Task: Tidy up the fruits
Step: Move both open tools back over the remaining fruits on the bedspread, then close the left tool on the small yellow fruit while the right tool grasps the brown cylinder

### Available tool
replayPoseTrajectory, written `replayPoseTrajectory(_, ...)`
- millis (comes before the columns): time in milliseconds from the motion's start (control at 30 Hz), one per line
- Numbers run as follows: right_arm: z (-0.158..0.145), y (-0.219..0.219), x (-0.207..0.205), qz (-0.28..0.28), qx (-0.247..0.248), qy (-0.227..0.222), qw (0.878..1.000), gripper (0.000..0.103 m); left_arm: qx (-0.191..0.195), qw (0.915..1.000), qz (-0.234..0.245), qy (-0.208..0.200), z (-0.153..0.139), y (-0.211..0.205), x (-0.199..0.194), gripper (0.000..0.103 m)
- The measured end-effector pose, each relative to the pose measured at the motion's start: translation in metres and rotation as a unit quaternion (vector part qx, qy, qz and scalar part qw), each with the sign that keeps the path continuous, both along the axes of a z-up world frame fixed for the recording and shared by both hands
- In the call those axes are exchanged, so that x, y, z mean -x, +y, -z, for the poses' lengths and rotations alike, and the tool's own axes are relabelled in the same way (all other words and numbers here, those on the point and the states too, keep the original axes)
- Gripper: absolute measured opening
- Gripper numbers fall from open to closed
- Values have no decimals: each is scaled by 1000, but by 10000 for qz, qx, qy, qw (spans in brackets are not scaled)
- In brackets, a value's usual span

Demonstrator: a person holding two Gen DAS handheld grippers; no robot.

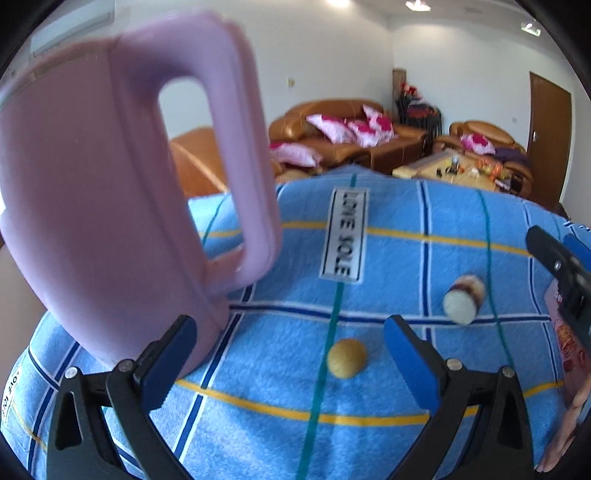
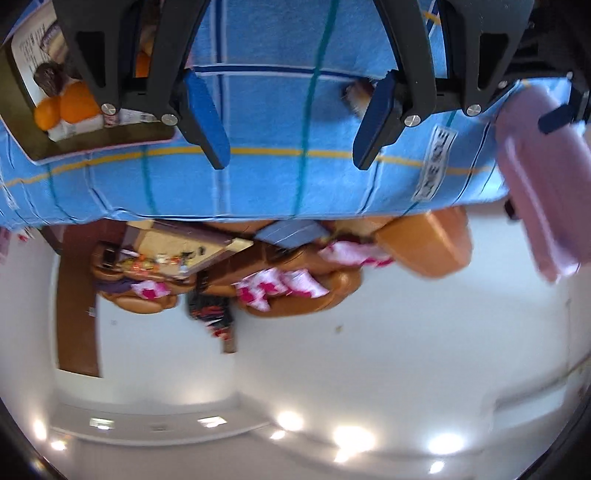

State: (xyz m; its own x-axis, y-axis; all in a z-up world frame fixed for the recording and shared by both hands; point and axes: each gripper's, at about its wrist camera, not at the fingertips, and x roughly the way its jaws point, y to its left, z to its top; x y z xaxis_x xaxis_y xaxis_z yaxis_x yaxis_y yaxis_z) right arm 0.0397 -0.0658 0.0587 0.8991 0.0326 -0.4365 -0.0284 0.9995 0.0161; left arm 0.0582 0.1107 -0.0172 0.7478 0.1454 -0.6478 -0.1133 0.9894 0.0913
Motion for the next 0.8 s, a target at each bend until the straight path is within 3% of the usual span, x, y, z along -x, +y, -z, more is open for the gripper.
replayPoseTrajectory(133,10,16,-17,-464,287,507,9972,71,366,9991,-36,224,0,12,-2,103)
replayPoseTrajectory(233,18,15,-26,-609,241,827,9944,71,510,9981,-45,351,5,14,-3,103)
replayPoseTrajectory(433,33,14,-45,-803,109,1462,9859,70,-52,9985,130,528,14,-4,-4,103)
replayPoseTrajectory(633,46,25,-54,-1037,270,1901,9759,54,-421,9958,524,626,19,-25,-4,103)
replayPoseTrajectory(700,48,26,-53,-1076,323,2009,9731,49,-393,9954,564,662,19,-27,-6,103)
replayPoseTrajectory(767,50,28,-51,-1122,374,2085,9709,36,-257,9956,576,694,18,-23,-7,103)
replayPoseTrajectory(800,50,28,-50,-1117,406,2084,9708,36,-120,9956,582,722,18,-22,-9,103)
